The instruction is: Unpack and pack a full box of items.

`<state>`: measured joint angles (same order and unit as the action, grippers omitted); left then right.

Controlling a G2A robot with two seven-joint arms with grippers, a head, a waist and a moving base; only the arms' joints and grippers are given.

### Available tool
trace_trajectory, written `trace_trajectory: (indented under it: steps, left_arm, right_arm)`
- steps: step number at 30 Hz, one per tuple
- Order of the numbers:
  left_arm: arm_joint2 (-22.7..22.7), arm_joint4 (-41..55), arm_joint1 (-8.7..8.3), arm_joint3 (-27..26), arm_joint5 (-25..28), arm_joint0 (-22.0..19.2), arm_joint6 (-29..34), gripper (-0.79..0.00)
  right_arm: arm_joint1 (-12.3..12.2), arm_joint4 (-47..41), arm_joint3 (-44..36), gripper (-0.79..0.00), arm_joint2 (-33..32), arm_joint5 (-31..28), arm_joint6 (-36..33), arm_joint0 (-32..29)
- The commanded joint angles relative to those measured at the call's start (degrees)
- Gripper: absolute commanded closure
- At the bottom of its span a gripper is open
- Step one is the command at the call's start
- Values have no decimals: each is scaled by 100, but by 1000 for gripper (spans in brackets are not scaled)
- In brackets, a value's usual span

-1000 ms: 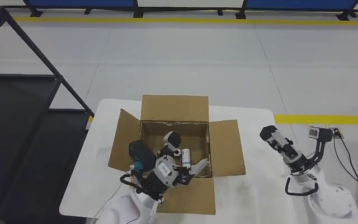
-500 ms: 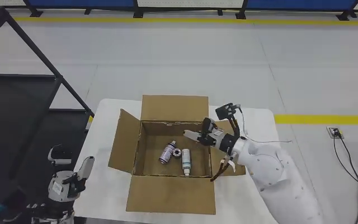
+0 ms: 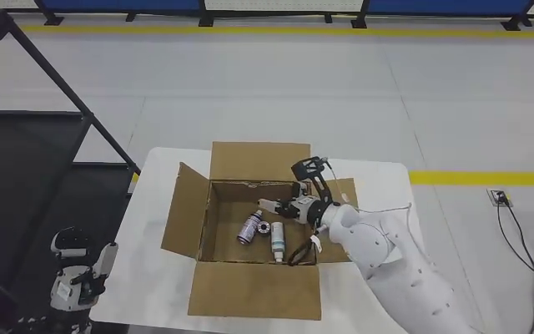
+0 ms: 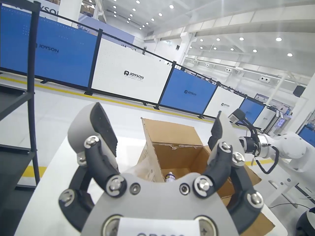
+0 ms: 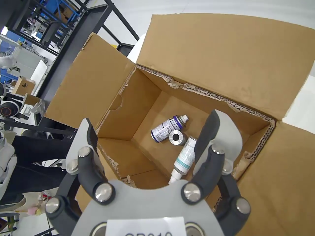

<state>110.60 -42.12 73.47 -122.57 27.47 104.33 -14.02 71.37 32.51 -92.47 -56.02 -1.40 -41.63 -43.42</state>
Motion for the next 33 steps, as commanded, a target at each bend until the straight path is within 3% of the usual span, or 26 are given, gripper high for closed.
trace_trajectory:
  steps: [1,6,9,16,27,31,32,33]
  left_arm:
    - [13,489,-5,44,-102,-69,259,-785]
    - [388,1360,-44,242,-243,-245,867,-785]
    - [613,1927,-63,394,-201,-275,1141,-785]
    - [943,2587,-76,471,-80,-150,1469,-785]
    - [942,2582,-74,464,-89,-142,1469,-785]
    - [942,2582,-74,464,-89,-142,1469,-785]
    - [942,2582,-74,464,-89,-142,1469,-785]
    - [942,2582,-74,464,-89,-142,1469,-785]
  right_arm:
    - [31,232,308,-785,226,-512,-221,252]
    - [292,1402,1094,-785,1266,-354,-428,1012]
    - [548,2132,1738,-785,1938,191,-612,1469]
    - [1312,2144,3244,-785,3007,178,-1212,2313]
    - [2142,1871,4807,-779,3477,-268,-1045,2740]
    - [2374,1823,5256,-523,3537,-382,-997,2820]
    - [2425,1804,5355,-388,3543,-423,-993,2838]
    - [2472,1787,5454,-369,3547,-465,-994,2856]
